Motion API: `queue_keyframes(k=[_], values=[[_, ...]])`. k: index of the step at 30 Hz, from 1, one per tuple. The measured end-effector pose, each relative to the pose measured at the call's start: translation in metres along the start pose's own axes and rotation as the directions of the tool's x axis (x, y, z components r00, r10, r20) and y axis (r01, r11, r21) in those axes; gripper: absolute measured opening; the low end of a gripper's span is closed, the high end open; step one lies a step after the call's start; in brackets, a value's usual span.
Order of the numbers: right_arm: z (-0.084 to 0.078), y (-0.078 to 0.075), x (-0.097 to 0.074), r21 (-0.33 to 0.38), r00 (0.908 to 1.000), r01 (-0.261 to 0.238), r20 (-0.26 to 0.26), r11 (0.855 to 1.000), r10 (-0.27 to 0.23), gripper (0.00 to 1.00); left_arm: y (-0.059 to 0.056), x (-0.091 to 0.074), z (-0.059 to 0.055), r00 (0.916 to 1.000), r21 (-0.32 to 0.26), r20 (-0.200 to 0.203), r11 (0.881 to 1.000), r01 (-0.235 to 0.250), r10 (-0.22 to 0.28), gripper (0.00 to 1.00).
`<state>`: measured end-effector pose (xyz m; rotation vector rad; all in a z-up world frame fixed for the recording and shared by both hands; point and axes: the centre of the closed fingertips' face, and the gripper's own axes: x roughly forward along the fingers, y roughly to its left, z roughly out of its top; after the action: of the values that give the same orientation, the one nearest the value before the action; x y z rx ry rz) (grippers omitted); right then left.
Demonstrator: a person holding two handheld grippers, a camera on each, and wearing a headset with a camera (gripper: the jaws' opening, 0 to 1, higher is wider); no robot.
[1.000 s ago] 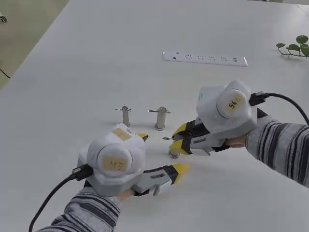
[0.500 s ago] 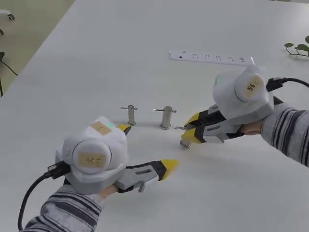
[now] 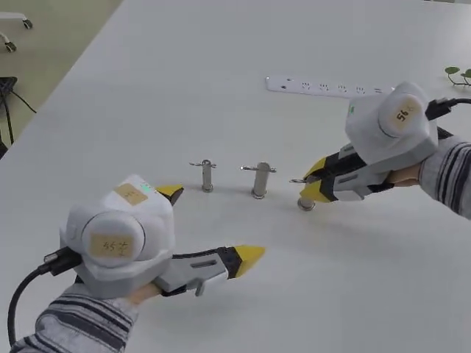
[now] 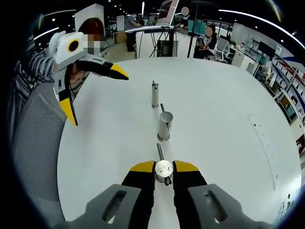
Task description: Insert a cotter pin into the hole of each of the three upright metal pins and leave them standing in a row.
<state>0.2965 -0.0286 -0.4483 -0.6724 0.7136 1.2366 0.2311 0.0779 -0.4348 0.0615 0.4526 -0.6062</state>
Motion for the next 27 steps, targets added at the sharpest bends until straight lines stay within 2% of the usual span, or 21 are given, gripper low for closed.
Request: queue_keyframes(k=[12,22,27], values=[[-0.008,-0.016,0.004,0.014,0.9999,0.001,-0.017,1.0,-0.001,0.09,0.009,-0.01,0.005,0.9998,-0.003,0.015,1.0,-0.013,0.013,0.92],[-0.01,-0.023,0.003,0.036,0.9999,0.007,-0.015,0.999,-0.006,0.09,0.013,-0.015,0.002,0.9997,0.004,0.0,1.0,-0.024,0.024,0.94],[-0.012,-0.023,0.002,0.053,1.0,-0.007,0.0,0.999,0.007,0.09,0.014,-0.016,0.001,0.9997,0.0,-0.004,1.0,-0.025,0.025,0.94]])
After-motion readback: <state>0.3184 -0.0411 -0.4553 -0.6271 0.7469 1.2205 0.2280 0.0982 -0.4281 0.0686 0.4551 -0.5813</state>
